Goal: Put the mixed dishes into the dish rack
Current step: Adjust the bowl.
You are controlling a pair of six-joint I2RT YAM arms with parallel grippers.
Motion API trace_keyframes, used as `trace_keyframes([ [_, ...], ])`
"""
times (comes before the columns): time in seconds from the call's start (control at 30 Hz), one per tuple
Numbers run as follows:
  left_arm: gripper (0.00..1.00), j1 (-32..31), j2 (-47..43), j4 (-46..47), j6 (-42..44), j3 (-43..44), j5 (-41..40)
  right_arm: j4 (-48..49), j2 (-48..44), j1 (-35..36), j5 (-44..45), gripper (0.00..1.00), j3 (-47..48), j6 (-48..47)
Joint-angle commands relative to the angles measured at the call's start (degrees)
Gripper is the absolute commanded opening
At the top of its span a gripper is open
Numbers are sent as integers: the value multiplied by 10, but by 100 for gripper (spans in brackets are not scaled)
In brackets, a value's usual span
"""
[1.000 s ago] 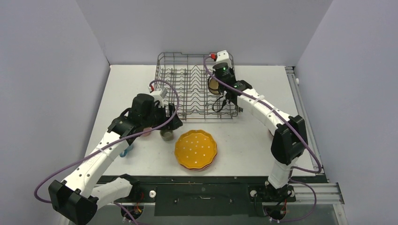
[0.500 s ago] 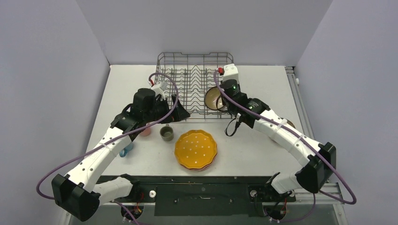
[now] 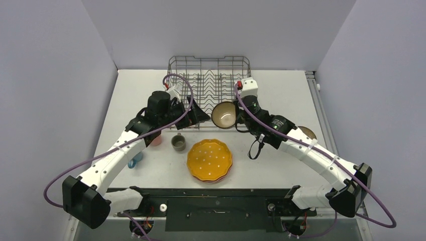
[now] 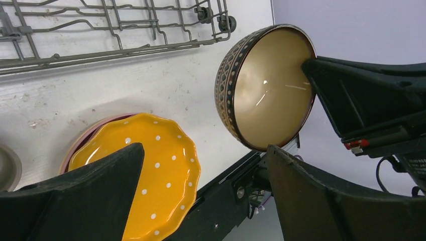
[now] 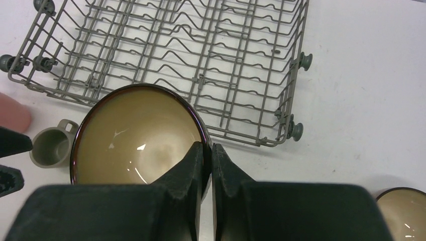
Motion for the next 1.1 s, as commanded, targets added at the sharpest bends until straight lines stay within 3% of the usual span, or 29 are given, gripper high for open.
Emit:
trace_keyframes([
  [0.0, 88, 1, 7, 38, -24, 23, 13, 40, -36, 17, -1, 0, 1, 32],
  [0.3, 83, -8, 18, 27, -30, 20, -10, 34, -25, 53, 13, 0, 23, 42],
  [0.5, 69, -14, 28, 23, -29, 27, -11, 21, -10, 81, 50, 0, 43, 36],
  [0.73, 59, -22, 35, 8, -21, 31, -22, 14, 5, 104, 81, 0, 63, 28],
  [1.07, 28, -29, 46, 6, -17, 39, -14, 1, 30, 121, 118, 0, 86, 18],
])
